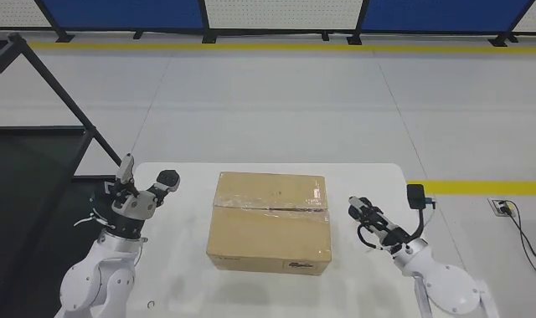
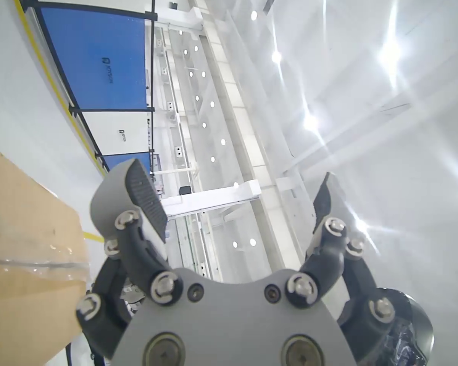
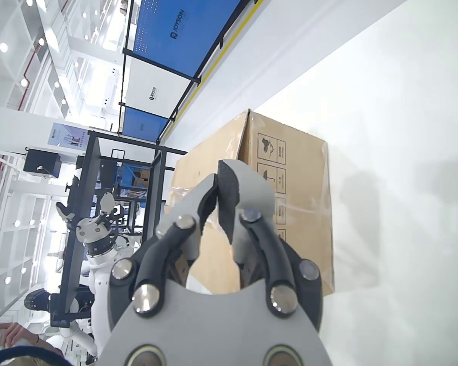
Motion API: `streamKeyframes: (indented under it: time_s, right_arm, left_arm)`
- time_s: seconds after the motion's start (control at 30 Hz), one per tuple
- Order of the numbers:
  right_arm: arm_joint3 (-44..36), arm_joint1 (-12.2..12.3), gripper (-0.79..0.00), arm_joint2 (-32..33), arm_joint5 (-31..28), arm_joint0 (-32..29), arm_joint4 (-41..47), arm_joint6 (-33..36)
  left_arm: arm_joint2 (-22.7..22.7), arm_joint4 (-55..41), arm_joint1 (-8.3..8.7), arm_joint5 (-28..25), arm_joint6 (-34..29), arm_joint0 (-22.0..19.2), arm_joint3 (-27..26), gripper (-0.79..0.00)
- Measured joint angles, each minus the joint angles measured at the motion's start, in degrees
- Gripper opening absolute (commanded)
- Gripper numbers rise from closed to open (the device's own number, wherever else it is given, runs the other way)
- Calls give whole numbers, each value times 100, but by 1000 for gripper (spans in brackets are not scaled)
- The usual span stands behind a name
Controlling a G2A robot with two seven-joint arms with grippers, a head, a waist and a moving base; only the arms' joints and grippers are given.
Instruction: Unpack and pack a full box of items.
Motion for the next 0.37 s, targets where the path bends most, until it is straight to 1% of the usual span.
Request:
streamKeyframes:
  time_s: [0.07,0.1,0.2,0.3,0.37]
  right_arm:
    - [1,0,-377,-1,0,1,2,2]
    - [1,0,-308,-1,0,1,2,2]
    - [1,0,-172,-1,0,1,2,2]
    - [1,0,-62,-1,0,1,2,2]
    - [1,0,-26,-1,0,1,2,2]
  left_arm:
    - [0,1,0,0,0,0,0,0]
    - [0,1,0,0,0,0,0,0]
    - [0,0,0,0,0,0,0,0]
    - [0,0,0,0,0,0,0,0]
    - [0,0,0,0,0,0,0,0]
